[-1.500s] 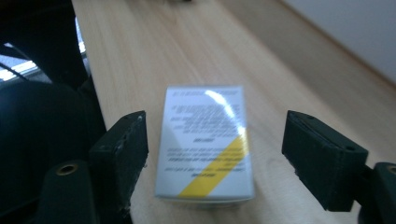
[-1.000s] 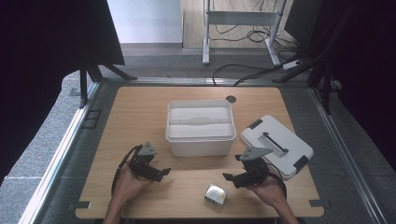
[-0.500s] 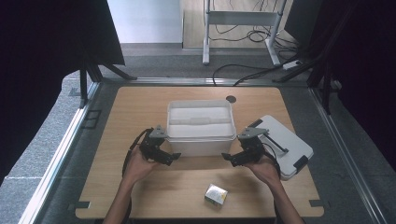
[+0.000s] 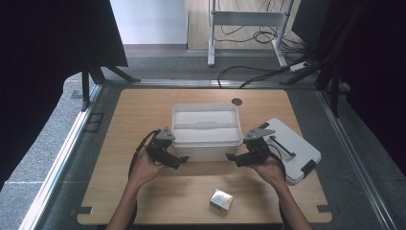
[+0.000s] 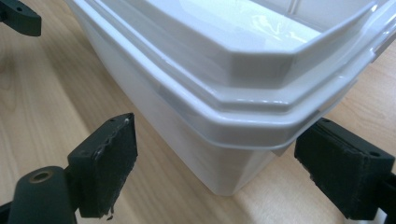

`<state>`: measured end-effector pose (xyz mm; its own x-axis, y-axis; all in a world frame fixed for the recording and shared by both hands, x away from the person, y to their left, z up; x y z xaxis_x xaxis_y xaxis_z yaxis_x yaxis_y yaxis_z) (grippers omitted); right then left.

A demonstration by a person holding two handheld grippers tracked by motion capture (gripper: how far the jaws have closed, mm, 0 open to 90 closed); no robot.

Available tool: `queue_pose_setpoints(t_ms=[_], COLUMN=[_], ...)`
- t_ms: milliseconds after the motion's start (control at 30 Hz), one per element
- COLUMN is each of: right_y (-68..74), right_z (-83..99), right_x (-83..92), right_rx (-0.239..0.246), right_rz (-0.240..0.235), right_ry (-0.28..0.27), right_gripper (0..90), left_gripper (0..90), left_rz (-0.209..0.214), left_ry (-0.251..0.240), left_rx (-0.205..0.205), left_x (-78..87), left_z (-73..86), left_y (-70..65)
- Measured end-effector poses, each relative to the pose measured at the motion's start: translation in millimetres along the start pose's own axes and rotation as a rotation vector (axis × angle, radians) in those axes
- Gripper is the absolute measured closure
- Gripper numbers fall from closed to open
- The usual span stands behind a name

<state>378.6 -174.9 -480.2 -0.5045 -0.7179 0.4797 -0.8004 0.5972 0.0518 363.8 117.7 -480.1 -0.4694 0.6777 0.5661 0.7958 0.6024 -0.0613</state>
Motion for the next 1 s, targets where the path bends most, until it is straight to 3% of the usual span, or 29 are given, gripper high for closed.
queue_pose_setpoints(t_ms=[267, 400, 533, 667, 1000], right_y=[17.5, 31.1, 38.4, 37.4, 28.4], right_z=[9.2, 15.0, 17.2, 18.0, 34.0], right_x=[14.8, 24.7, 29.5, 32.0, 44.3], right_rx=[0.005, 0.008, 0.014, 0.017, 0.000], right_rz=[-0.010, -0.012, -0.002, -0.011, 0.026], right_ry=[-0.007, -0.004, 0.008, 0.002, 0.032], right_gripper=[13.3, 13.3, 13.5, 16.0, 7.4], left_gripper=[0.0, 0.0, 0.0, 0.0, 0.0], left_rz=[0.006, 0.013, 0.014, 0.007, -0.025], left_ry=[-0.005, 0.010, 0.004, 0.003, 0.041], left_rx=[0.005, -0.016, -0.025, -0.034, -0.018], left_x=[9.1, 18.8, 22.3, 28.4, 46.3], left_z=[7.2, 13.2, 15.1, 17.4, 37.0], left_y=[-17.2, -33.8, -38.4, -34.1, -8.9])
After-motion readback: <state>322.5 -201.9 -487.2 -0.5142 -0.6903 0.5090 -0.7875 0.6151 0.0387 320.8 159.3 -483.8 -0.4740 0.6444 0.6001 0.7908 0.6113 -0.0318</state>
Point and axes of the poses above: each handheld gripper's, and its own axes: x roughly backward along the jaws, z roughly out of its underside, y roughly to its left, the point moved 4 cm from there along -x, roughly forward along the jaws, and after that the axes turned 9 degrees about -y, right-handed, at the moved point
